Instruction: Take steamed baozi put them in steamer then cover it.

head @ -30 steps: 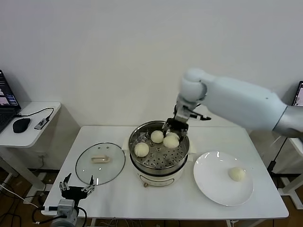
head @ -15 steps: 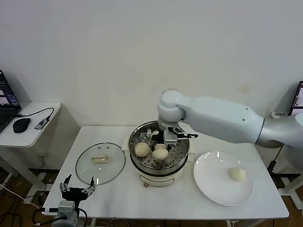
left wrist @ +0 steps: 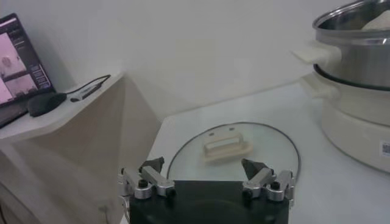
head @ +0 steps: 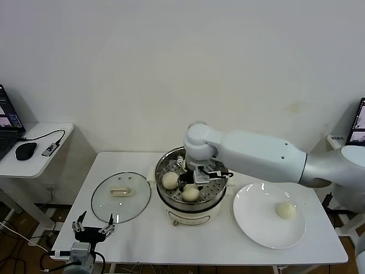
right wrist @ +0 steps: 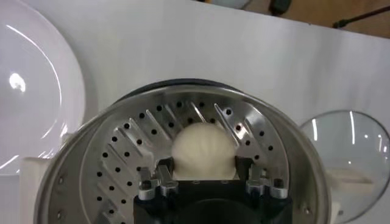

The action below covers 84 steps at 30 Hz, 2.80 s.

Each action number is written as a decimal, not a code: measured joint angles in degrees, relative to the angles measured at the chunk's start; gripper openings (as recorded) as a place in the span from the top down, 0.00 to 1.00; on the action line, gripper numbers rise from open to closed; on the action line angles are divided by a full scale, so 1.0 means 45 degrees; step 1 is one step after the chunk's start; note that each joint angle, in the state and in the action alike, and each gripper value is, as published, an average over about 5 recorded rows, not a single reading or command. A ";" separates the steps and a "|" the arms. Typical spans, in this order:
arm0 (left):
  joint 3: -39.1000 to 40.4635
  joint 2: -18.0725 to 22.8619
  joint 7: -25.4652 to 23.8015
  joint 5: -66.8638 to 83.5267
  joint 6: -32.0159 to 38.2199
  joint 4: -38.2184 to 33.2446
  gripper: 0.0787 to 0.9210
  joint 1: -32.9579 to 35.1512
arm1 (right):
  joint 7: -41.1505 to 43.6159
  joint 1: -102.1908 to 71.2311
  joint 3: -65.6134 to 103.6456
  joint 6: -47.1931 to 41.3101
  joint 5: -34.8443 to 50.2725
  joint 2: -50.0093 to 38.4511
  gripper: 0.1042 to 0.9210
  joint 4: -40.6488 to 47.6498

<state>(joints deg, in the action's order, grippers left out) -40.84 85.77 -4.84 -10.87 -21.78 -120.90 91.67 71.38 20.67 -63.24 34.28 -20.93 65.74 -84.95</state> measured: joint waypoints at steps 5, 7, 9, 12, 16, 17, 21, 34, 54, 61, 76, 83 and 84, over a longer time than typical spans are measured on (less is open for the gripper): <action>0.0029 0.0007 0.0000 -0.0017 0.0001 0.0022 0.12 -0.0005 | -0.0071 -0.0175 0.0030 -0.0030 -0.0176 0.0039 0.37 0.0010; 0.0042 0.0015 0.0000 -0.0025 0.0001 0.0023 0.12 -0.0003 | -0.0108 -0.0211 0.0043 -0.0056 -0.0230 0.0047 0.36 0.0008; 0.0048 0.0019 0.0000 -0.0030 0.0002 0.0025 0.12 0.0001 | -0.0158 -0.0222 0.0047 -0.0095 -0.0256 0.0031 0.34 -0.0017; 0.0045 0.0013 0.0000 -0.0033 0.0002 0.0029 0.12 0.0007 | -0.0263 -0.0206 0.0074 -0.0189 -0.0250 -0.0033 0.25 -0.0101; 0.0030 -0.0001 -0.0010 -0.0033 0.0003 0.0023 0.12 0.0006 | -0.0348 -0.0068 0.0249 -0.0434 -0.0163 -0.0206 0.14 -0.0289; 0.0029 -0.0003 -0.0016 -0.0033 0.0002 0.0016 0.12 0.0004 | -0.0352 -0.0007 0.0306 -0.0518 -0.0117 -0.0268 0.13 -0.0349; 0.0039 0.0001 -0.0037 -0.0032 -0.0003 -0.0010 0.12 -0.0024 | -0.0336 0.0349 0.0466 -0.0937 0.0232 -0.0635 0.12 -0.0590; 0.0121 -0.0159 -0.0131 0.0096 -0.0074 0.0063 0.12 -0.0148 | -0.0291 0.2479 -0.0266 -0.4512 0.3638 -0.3356 0.12 -0.0867; 0.0303 -0.0362 -0.0262 0.0081 -0.0170 0.0022 0.12 0.0095 | 0.0756 0.0454 0.0983 -1.1737 0.4490 -0.7847 0.12 -0.0094; 0.0222 -0.0494 -0.0281 0.0055 -0.0199 0.0168 0.12 0.0233 | 0.0583 -0.2020 0.2769 -1.1799 0.3491 -0.8088 0.12 0.0771; 0.0238 -0.0470 -0.0314 -0.0028 -0.0281 0.0438 0.12 0.0212 | 0.0274 -0.5713 0.5634 -1.1201 0.1865 -0.7685 0.12 0.2280; 0.0272 -0.0478 -0.0315 -0.0029 -0.0287 0.0617 0.12 0.0181 | 0.0013 -0.6585 0.6369 -1.1072 0.1392 -0.7412 0.12 0.2725; 0.0273 -0.0485 -0.0315 -0.0029 -0.0286 0.0645 0.12 0.0173 | -0.0025 -0.6680 0.6439 -1.1062 0.1339 -0.7376 0.12 0.2782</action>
<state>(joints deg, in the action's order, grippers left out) -39.62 83.59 -6.26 -11.00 -23.07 -118.00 92.44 71.27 -9.39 -34.27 -15.50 -14.90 32.55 -72.43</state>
